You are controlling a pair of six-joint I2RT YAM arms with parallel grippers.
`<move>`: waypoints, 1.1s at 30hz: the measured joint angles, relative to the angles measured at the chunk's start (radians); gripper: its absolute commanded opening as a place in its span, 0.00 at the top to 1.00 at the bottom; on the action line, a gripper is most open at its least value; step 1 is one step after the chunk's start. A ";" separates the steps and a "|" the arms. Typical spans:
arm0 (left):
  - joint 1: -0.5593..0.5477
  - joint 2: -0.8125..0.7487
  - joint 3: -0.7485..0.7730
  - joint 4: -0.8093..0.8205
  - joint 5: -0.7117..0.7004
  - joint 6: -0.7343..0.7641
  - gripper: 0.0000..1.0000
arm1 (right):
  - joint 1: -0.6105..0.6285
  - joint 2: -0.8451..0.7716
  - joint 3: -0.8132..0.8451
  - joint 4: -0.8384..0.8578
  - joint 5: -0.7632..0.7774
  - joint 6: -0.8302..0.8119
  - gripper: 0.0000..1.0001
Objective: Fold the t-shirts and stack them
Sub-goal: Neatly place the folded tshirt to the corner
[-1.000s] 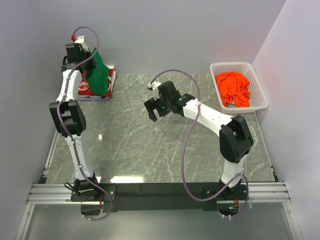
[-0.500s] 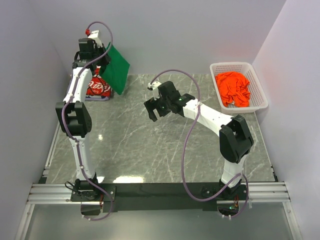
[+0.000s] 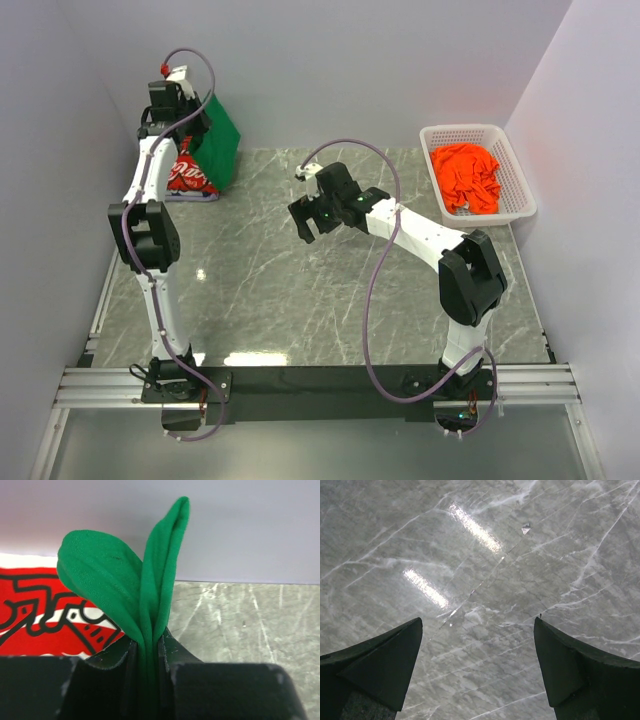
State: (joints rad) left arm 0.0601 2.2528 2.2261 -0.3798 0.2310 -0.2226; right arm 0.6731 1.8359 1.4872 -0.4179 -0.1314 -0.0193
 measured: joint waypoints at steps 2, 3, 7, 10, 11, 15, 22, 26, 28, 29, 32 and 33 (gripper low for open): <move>0.011 0.010 0.000 -0.002 0.000 0.000 0.87 | 0.000 0.001 0.000 -0.003 0.000 0.000 0.02; 0.016 0.013 0.000 -0.002 0.000 0.000 0.87 | 0.000 0.002 0.002 -0.005 0.000 0.000 0.02; 0.035 0.016 0.000 0.000 -0.001 0.002 0.86 | 0.000 0.003 0.006 -0.012 -0.001 0.000 0.02; 0.050 0.016 0.000 0.001 -0.001 0.008 0.86 | 0.000 0.003 0.009 -0.017 -0.001 0.000 0.02; 0.056 0.017 0.000 0.000 -0.001 0.011 0.85 | 0.000 0.003 0.011 -0.018 -0.001 0.000 0.02; 0.075 0.021 0.000 0.000 0.000 0.028 0.84 | 0.000 0.003 0.013 -0.018 -0.001 0.000 0.02; 0.109 0.052 -0.015 0.017 0.005 0.078 0.82 | 0.000 0.021 0.032 -0.027 -0.002 0.000 0.02; 0.128 0.061 -0.025 0.023 0.006 0.100 0.81 | 0.000 0.022 0.040 -0.030 -0.001 0.000 0.02; 0.137 0.068 -0.024 0.028 0.007 0.113 0.81 | 0.000 0.023 0.045 -0.034 -0.001 0.000 0.02; 0.142 0.074 -0.024 0.030 0.007 0.120 0.80 | 0.000 0.025 0.048 -0.034 -0.001 0.000 0.02; 0.154 0.089 -0.024 0.038 0.005 0.136 0.79 | 0.000 0.035 0.054 -0.037 0.000 0.000 0.02; 0.158 0.094 -0.024 0.039 0.003 0.138 0.78 | 0.000 0.038 0.054 -0.038 0.000 0.000 0.02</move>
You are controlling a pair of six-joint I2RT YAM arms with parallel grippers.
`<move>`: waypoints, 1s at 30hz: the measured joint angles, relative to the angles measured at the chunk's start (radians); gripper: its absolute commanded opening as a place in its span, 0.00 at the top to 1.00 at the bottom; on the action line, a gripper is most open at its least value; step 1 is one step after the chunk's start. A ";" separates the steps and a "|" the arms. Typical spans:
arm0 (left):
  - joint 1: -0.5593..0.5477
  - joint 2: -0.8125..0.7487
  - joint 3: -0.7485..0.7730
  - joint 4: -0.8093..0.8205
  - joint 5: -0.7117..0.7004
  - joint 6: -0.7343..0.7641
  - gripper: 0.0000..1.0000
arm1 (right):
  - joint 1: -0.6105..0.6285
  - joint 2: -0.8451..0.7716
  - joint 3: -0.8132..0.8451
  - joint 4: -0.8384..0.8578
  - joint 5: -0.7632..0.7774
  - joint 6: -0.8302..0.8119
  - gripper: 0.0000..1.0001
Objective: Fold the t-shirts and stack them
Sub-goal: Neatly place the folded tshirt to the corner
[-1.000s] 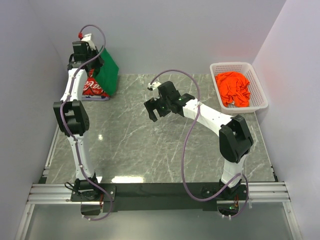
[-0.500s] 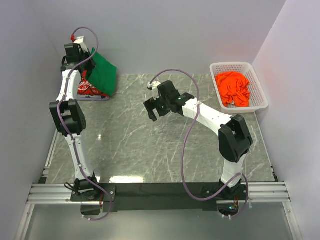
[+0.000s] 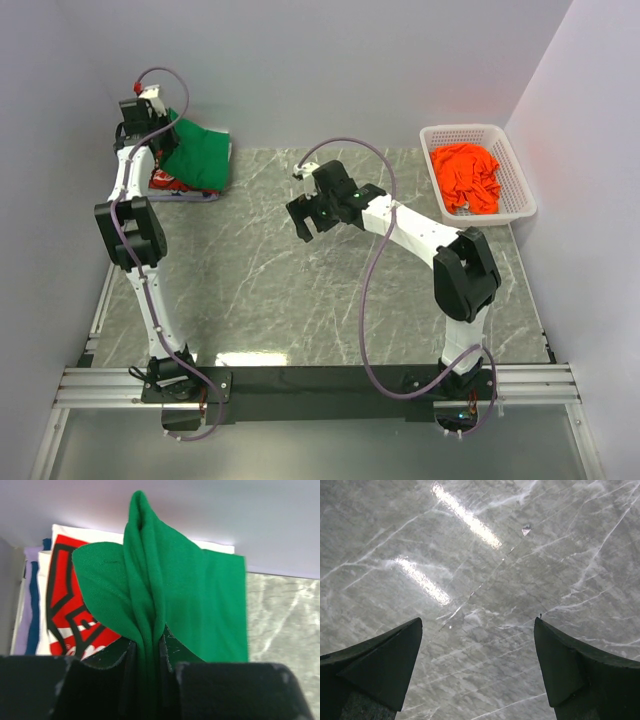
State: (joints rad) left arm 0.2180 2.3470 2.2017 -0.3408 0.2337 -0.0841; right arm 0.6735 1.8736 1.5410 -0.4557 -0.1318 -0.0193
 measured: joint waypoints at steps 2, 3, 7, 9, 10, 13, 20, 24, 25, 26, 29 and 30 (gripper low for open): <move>0.008 0.011 0.002 0.006 -0.004 0.013 0.78 | 0.000 0.006 0.000 -0.004 0.001 0.000 0.02; 0.013 0.021 0.003 0.009 -0.005 0.018 0.78 | 0.000 0.009 0.000 -0.005 0.003 0.000 0.02; 0.025 0.056 0.026 0.016 -0.007 0.035 0.77 | 0.000 0.013 0.000 -0.010 0.011 -0.001 0.01; 0.031 0.075 0.040 0.019 -0.008 0.046 0.77 | 0.000 0.013 0.000 -0.010 0.015 -0.001 0.01; 0.032 0.084 0.044 0.023 -0.009 0.054 0.77 | 0.000 0.013 0.000 -0.010 0.016 -0.001 0.02; 0.037 0.101 0.048 0.037 -0.014 0.074 0.77 | 0.000 0.013 0.000 -0.010 0.019 -0.004 0.02; 0.045 0.133 0.051 0.077 -0.021 0.093 0.77 | 0.000 0.013 0.000 -0.011 0.020 -0.004 0.02; 0.052 0.140 0.051 0.093 -0.024 0.102 0.76 | 0.000 0.014 0.000 -0.010 0.023 -0.004 0.01; 0.053 0.140 0.051 0.096 -0.026 0.105 0.76 | 0.000 0.014 0.000 -0.010 0.023 -0.004 0.02; 0.055 0.140 0.051 0.098 -0.029 0.110 0.76 | 0.000 0.014 0.000 -0.011 0.023 -0.004 0.01; 0.063 0.144 0.051 0.117 -0.029 0.124 0.69 | 0.000 0.014 0.000 -0.011 0.023 -0.004 0.01; 0.068 0.148 0.052 0.125 -0.029 0.128 0.65 | 0.000 0.014 0.000 -0.011 0.023 -0.004 0.02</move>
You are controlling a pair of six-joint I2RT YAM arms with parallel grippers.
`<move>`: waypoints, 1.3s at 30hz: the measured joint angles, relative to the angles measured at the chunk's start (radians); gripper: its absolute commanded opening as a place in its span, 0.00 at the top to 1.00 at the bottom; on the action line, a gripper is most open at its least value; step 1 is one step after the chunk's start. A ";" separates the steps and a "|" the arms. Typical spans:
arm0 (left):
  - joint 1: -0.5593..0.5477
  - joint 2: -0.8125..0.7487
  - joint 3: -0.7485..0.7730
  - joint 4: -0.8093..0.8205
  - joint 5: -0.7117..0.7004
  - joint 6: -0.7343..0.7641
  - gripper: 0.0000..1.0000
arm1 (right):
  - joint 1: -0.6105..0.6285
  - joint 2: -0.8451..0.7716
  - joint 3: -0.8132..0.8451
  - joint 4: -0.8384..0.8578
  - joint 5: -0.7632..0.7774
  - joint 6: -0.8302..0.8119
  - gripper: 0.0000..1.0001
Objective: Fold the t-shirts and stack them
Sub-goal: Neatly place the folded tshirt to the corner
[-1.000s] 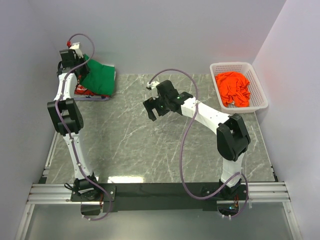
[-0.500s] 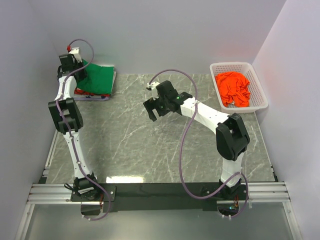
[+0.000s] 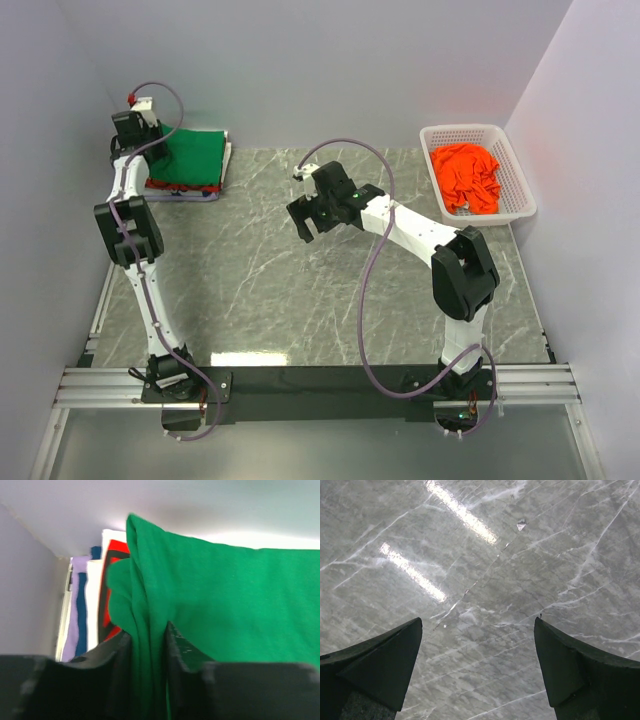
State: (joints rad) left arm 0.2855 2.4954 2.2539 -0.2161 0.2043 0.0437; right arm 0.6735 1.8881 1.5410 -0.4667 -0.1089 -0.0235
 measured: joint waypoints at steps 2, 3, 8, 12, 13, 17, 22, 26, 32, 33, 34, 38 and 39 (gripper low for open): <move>0.011 0.009 0.000 0.015 0.000 0.010 0.51 | 0.000 0.001 0.000 0.000 0.000 0.000 0.01; 0.016 0.013 0.000 0.018 0.000 0.010 0.47 | 0.001 0.002 0.002 -0.001 0.000 0.000 0.01; 0.044 0.024 0.000 0.033 0.005 0.020 0.38 | 0.003 0.009 0.010 -0.002 0.003 0.000 0.01; 0.063 0.024 0.027 0.032 0.005 0.015 0.39 | 0.003 0.014 0.011 -0.003 0.004 0.000 0.01; 0.066 0.023 0.035 0.034 0.008 0.011 0.39 | 0.003 0.014 0.011 -0.004 0.005 0.000 0.01; 0.091 -0.011 0.035 0.032 0.019 -0.003 0.48 | 0.003 0.014 0.011 -0.003 0.011 -0.002 0.01; 0.125 -0.151 -0.087 0.035 0.073 -0.006 0.71 | 0.003 0.014 0.010 -0.003 0.011 -0.005 0.01; 0.135 -0.283 -0.223 0.037 0.169 -0.015 0.76 | 0.003 0.014 0.010 -0.003 0.011 -0.010 0.01; 0.124 -0.347 -0.342 0.039 0.289 -0.053 0.81 | 0.003 0.014 0.009 -0.003 0.010 -0.012 0.01; 0.122 -0.346 -0.359 0.034 0.296 -0.057 0.81 | 0.003 0.014 0.009 -0.003 0.011 -0.012 0.01; 0.121 -0.343 -0.373 0.026 0.299 -0.060 0.82 | 0.003 0.014 0.009 -0.003 0.010 -0.013 0.01; 0.122 -0.305 -0.382 0.004 0.294 -0.066 0.82 | 0.003 0.014 0.009 -0.003 0.011 -0.015 0.01; 0.123 -0.294 -0.382 0.000 0.287 -0.066 0.83 | 0.003 0.014 0.009 -0.003 0.011 -0.016 0.01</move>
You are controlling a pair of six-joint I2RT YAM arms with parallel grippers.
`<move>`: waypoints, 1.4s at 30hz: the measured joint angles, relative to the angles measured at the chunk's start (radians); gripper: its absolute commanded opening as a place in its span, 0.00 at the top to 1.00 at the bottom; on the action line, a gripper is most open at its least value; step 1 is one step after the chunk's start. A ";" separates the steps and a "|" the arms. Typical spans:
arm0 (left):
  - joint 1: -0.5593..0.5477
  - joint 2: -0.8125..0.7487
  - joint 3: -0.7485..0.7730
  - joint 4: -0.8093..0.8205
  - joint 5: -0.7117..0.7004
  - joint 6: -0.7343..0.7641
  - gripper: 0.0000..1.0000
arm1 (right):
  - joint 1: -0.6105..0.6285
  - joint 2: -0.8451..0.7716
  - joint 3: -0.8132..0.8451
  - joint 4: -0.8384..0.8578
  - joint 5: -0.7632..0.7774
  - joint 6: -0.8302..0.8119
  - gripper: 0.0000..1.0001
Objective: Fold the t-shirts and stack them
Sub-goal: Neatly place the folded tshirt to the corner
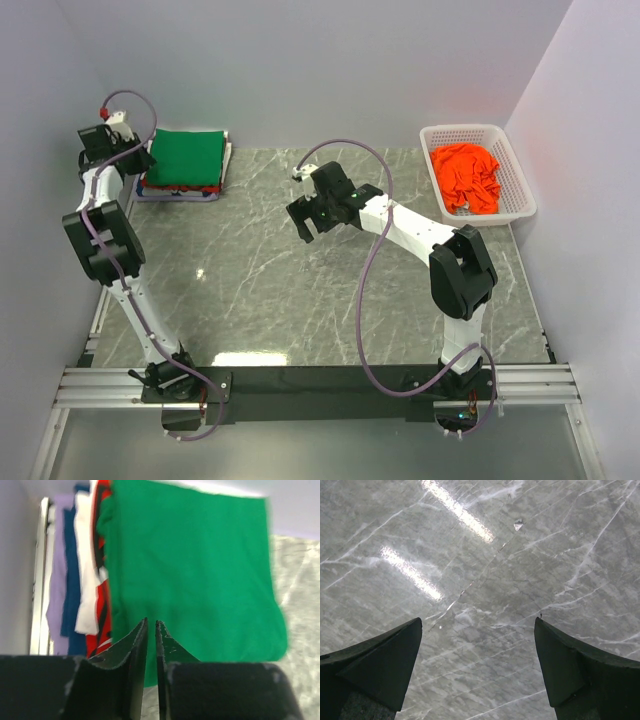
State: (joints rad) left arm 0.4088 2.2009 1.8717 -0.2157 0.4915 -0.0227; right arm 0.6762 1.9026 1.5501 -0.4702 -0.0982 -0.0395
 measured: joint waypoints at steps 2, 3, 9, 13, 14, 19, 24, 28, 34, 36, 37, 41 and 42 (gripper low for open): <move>0.004 0.022 0.000 -0.005 -0.023 -0.001 0.84 | 0.000 0.000 0.000 0.000 0.000 -0.002 0.01; 0.007 0.031 0.000 -0.007 -0.036 -0.001 0.84 | 0.000 0.000 0.000 -0.001 0.000 -0.003 0.01; 0.024 0.098 0.019 -0.033 -0.116 -0.008 0.83 | -0.003 0.000 0.000 -0.007 0.000 -0.004 0.01; 0.031 0.100 0.023 -0.036 -0.151 -0.015 0.73 | -0.007 0.000 0.000 -0.027 0.000 -0.006 0.01; 0.034 0.098 0.023 -0.038 -0.163 -0.018 0.70 | -0.010 -0.002 0.000 -0.033 -0.001 -0.006 0.01; 0.049 0.022 -0.034 -0.065 -0.177 -0.009 0.38 | -0.043 -0.055 -0.031 -0.050 -0.002 -0.009 0.01; 0.060 -0.245 -0.193 -0.120 -0.163 0.007 0.01 | -0.119 -0.190 -0.108 -0.049 -0.023 -0.010 0.01; 0.059 -0.463 -0.211 -0.172 -0.123 0.043 0.01 | -0.223 -0.318 -0.154 -0.048 -0.032 -0.005 0.01; 0.032 -0.712 -0.255 -0.304 -0.028 0.130 0.01 | -0.372 -0.490 -0.235 -0.047 -0.065 0.016 0.01; -0.010 -0.769 -0.330 -0.328 -0.025 0.147 0.00 | -0.402 -0.537 -0.274 -0.048 -0.084 0.020 0.01; -0.042 -0.800 -0.382 -0.341 -0.025 0.158 0.00 | -0.415 -0.558 -0.296 -0.049 -0.090 0.020 0.01; -0.191 -0.899 -0.622 -0.373 -0.042 0.166 0.01 | -0.435 -0.616 -0.382 -0.052 -0.117 0.020 0.01; -0.226 -0.919 -0.675 -0.380 -0.045 0.165 0.01 | -0.435 -0.623 -0.398 -0.056 -0.125 0.020 0.01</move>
State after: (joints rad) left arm 0.1825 1.2819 1.1965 -0.5953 0.4465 0.1425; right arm 0.2417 1.2797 1.1522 -0.5259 -0.2234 -0.0196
